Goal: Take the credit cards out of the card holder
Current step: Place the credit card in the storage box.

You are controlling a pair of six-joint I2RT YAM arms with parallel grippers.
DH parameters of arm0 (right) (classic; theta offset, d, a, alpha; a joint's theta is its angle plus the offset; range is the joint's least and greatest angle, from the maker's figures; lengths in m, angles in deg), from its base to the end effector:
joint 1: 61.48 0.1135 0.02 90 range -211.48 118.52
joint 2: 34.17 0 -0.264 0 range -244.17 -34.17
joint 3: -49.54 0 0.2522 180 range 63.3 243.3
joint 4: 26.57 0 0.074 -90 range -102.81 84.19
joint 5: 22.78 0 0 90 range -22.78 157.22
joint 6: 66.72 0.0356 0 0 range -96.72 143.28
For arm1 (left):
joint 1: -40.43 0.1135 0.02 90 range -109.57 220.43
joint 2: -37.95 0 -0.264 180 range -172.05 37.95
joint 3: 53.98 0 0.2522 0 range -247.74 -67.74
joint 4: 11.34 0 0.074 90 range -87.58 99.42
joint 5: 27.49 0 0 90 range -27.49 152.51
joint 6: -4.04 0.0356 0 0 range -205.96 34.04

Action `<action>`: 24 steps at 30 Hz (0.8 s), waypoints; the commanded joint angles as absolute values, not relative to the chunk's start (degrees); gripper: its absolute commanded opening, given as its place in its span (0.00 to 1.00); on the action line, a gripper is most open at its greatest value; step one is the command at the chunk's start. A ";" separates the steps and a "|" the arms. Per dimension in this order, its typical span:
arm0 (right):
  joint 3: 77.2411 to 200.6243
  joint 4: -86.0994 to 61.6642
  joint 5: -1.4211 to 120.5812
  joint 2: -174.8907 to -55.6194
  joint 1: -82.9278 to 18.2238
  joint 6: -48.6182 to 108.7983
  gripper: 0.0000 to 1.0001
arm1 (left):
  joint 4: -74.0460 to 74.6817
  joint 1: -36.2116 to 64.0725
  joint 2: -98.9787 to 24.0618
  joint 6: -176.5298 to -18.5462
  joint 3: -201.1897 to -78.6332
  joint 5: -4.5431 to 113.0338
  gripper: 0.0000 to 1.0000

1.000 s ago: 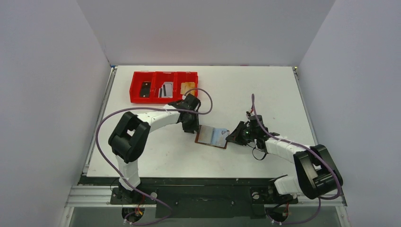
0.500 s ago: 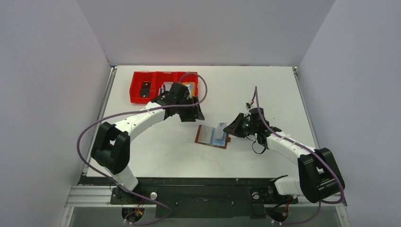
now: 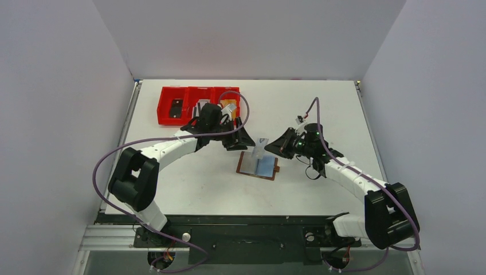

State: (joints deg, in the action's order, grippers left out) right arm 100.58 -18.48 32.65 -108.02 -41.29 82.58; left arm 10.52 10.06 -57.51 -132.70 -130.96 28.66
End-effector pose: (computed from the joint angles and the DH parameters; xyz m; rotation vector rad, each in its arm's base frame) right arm 0.2443 0.1113 0.2163 0.3919 2.3291 1.3996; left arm 0.3034 -0.2008 0.2293 -0.0075 2.5198 -1.3133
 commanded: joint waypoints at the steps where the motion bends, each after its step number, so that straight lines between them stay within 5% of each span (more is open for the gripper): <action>1: 103.00 -25.80 28.82 -106.24 -41.70 87.45 0.00 | 0.68 10.28 -56.46 -135.82 -130.78 22.86 0.51; 16: 103.53 -29.01 27.42 -106.55 -41.41 90.19 0.00 | -1.71 10.31 -56.57 -137.69 -130.47 20.36 0.49; 20: 103.64 -28.49 27.76 -106.79 -41.16 89.69 0.00 | -3.43 10.34 -56.93 -138.99 -130.09 19.22 0.32; 24: 103.79 -27.76 28.16 -106.90 -40.76 88.65 0.00 | -5.17 10.24 -57.12 -140.02 -129.41 18.38 0.02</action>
State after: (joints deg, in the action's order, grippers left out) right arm 101.45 -25.92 28.37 -107.84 -41.43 89.69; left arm 0.88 10.47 -57.53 -138.71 -129.56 21.01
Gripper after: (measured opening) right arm 0.003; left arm 0.113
